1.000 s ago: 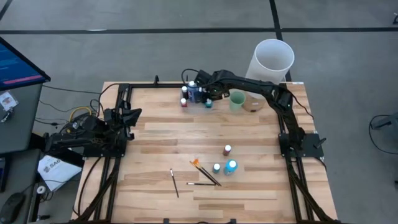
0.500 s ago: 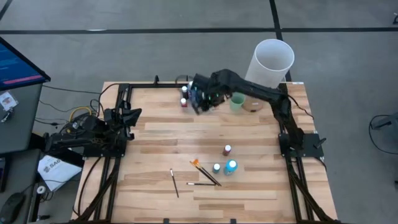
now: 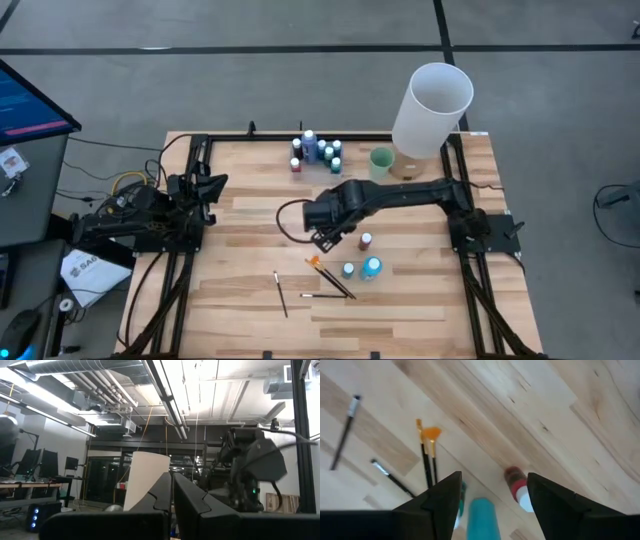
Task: Pick & Place Paint Supplies
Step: Put the small red paint bottle into the transparent bin
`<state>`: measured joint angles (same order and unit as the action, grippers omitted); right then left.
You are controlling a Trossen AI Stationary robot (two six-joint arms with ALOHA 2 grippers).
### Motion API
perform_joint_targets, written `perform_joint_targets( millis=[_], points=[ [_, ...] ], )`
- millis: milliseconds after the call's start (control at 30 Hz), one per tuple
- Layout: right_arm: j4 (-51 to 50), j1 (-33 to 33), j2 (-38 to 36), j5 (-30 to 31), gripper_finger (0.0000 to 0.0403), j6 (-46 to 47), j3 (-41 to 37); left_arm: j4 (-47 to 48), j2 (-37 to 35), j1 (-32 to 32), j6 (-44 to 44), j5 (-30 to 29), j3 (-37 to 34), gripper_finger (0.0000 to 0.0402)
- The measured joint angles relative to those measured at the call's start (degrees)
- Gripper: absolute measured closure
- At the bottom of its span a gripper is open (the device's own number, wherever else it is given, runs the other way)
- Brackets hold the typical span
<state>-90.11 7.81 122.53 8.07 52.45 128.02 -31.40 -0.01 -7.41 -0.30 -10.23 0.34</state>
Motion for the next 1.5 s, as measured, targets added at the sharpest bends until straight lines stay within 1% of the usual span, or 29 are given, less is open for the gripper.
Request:
perform_joint_targets(
  millis=[133, 233, 333, 433, 600, 667, 733, 833, 967, 1133, 1267, 1500],
  points=[
    [0.06, -1.41, -0.01, -1.27, 0.0164, 0.11, -3.52, 0.00, 0.00, 0.01, 0.00, -0.01, 0.00, 0.0400],
    [0.09, -2.81, 0.00, -2.22, 0.0160, -0.26, -7.64, 0.00, 0.00, 0.01, 0.00, -0.01, 0.00, 0.0400],
    [0.02, -3.77, -2.41, -2.43, 0.0160, -0.17, -12.93, -0.03, 0.00, 0.01, -0.01, -0.01, 0.01, 0.0400],
    [0.33, -3.76, -7.36, -2.52, 0.0161, 2.06, -19.15, -0.03, 0.00, 0.01, 0.00, -0.01, 0.02, 0.0400],
    [0.30, -1.77, -18.29, -2.68, 0.0163, 12.80, -29.95, -0.11, 0.00, -0.01, 0.00, -0.01, 0.02, 0.0400],
    [2.77, -0.98, -20.86, -2.67, 0.0163, 16.41, -33.23, -0.12, 0.00, 0.01, 0.00, -0.01, 0.01, 0.0400],
    [5.00, -0.46, -22.23, -2.86, 0.0163, 18.01, -35.59, -0.15, 0.00, 0.01, -0.02, -0.01, 0.02, 0.0400],
    [10.40, -0.21, -22.40, -2.88, 0.0163, 17.59, -37.09, -0.15, 0.00, 0.00, 0.00, 0.00, 0.01, 0.0400],
    [14.27, -0.88, -19.47, -5.16, 0.0163, 13.86, -37.13, -0.16, 0.00, 0.00, 0.00, -0.01, 0.01, 0.0400],
    [14.27, -1.24, -15.23, -7.68, 0.0163, 11.40, -37.23, -0.17, 0.00, 0.01, 0.00, 0.01, 0.00, 0.0400],
    [16.05, -1.15, -13.42, -8.82, 0.0163, 10.52, -37.13, -0.19, 0.00, 0.01, 0.00, -0.01, 0.00, 0.0400],
    [16.44, -1.28, -13.43, -9.54, 0.0163, 10.81, -37.13, -0.22, 0.00, 0.01, 0.00, 0.01, 0.00, 0.0400]
  ],
)
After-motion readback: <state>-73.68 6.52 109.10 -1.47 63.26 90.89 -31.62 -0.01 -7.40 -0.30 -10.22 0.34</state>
